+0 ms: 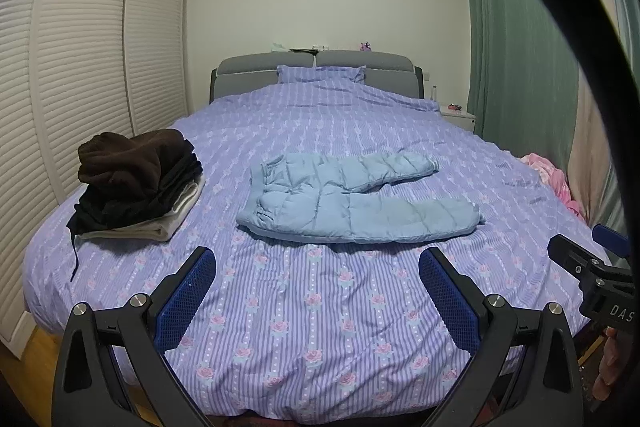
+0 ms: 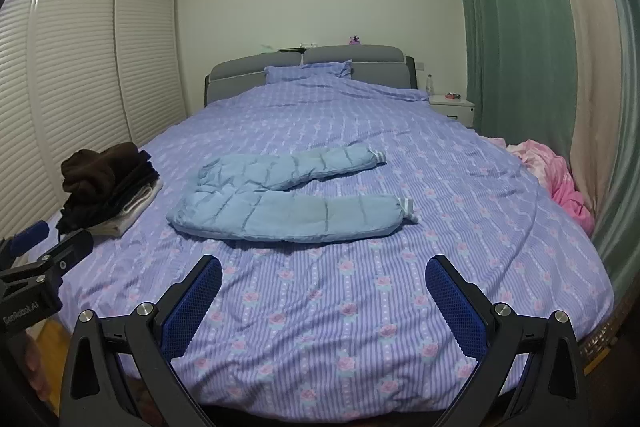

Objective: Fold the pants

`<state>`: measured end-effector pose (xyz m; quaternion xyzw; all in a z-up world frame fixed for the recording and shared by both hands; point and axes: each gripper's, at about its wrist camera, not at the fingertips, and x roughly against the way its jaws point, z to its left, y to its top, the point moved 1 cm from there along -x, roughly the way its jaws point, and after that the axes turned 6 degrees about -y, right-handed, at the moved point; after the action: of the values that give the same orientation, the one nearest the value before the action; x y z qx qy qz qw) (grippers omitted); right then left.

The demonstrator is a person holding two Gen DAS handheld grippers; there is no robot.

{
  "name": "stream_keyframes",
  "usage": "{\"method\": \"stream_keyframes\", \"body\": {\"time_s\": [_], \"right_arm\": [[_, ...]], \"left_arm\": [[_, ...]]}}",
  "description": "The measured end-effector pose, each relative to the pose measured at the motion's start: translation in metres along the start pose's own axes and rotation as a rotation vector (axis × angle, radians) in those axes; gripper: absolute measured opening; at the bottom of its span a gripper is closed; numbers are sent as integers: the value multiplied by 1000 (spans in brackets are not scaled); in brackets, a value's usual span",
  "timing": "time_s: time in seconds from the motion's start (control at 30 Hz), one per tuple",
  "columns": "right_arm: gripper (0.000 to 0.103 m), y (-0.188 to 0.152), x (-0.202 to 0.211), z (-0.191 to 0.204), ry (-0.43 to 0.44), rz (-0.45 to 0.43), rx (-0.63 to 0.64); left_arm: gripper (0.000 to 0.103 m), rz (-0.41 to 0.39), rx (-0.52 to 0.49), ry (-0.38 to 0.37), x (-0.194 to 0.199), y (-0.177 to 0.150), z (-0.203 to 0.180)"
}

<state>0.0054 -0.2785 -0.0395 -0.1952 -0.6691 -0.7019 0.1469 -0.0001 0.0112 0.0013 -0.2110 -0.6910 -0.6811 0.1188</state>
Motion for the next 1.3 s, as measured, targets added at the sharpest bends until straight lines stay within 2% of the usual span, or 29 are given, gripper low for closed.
{"method": "stream_keyframes", "body": {"time_s": [1.3], "right_arm": [[103, 0, 11, 3, 8, -18, 15]], "left_arm": [[103, -24, -6, 21, 11, 0, -2]]}}
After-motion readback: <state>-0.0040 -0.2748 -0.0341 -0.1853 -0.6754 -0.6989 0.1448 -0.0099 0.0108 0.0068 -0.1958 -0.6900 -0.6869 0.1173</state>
